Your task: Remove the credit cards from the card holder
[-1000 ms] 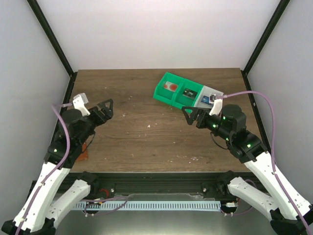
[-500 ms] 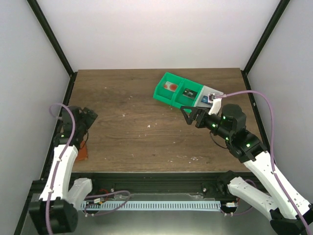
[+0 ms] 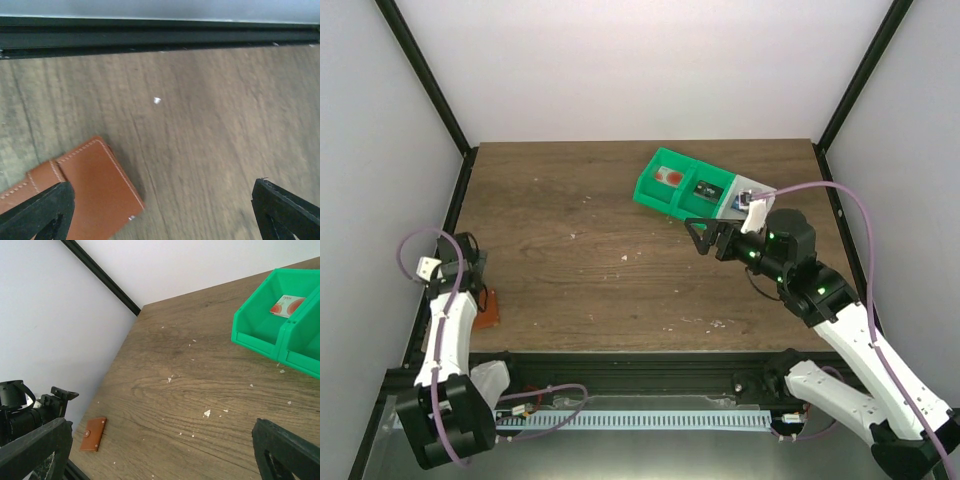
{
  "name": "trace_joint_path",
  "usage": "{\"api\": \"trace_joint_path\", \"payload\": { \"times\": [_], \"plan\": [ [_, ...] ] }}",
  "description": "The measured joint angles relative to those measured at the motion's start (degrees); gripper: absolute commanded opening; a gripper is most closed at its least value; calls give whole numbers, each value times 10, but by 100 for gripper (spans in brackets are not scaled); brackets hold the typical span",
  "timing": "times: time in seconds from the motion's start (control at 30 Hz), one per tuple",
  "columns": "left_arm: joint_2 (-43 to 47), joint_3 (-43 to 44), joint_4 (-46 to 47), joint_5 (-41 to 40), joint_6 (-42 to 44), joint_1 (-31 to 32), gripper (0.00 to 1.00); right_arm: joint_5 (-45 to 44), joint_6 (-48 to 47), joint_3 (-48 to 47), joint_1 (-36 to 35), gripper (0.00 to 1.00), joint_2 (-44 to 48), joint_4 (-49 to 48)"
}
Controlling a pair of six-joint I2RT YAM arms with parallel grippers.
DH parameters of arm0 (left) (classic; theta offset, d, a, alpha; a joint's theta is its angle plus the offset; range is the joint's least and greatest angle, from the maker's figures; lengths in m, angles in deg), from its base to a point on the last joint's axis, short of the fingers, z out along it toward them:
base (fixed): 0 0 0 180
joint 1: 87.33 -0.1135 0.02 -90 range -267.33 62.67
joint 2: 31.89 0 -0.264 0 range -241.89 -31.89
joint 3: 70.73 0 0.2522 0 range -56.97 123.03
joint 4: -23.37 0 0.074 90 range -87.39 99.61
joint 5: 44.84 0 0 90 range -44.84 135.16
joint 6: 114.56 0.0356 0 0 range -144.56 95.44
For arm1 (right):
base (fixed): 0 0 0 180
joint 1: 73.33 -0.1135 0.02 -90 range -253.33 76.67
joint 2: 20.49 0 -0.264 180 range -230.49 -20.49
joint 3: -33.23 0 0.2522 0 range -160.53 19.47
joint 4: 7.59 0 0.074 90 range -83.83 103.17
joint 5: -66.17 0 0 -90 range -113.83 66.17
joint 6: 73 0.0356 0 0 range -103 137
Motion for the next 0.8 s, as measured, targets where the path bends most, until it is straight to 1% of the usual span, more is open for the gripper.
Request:
{"api": "trace_joint_path", "payload": {
  "times": [0.1,0.2,0.33,0.5,0.63,0.8],
  "plan": [
    [-15,-11,5,-27,-14,-3,100,0,-4,-3,0,100,-7,2],
    [-61,-12,5,-47,-34,-3,100,0,-6,-5,0,100,-13,4],
    [-106,-19,6,-53,-54,-3,100,0,-7,-5,0,100,-15,9],
    [-126,-35,20,-41,-58,-3,100,-2,-11,-7,0,100,-15,22],
    [-141,-41,39,-16,-50,-3,100,-7,-15,-8,0,100,-15,28],
    [-143,-42,50,-5,-40,3,100,-9,-16,-8,0,100,-15,28]
  ]
}}
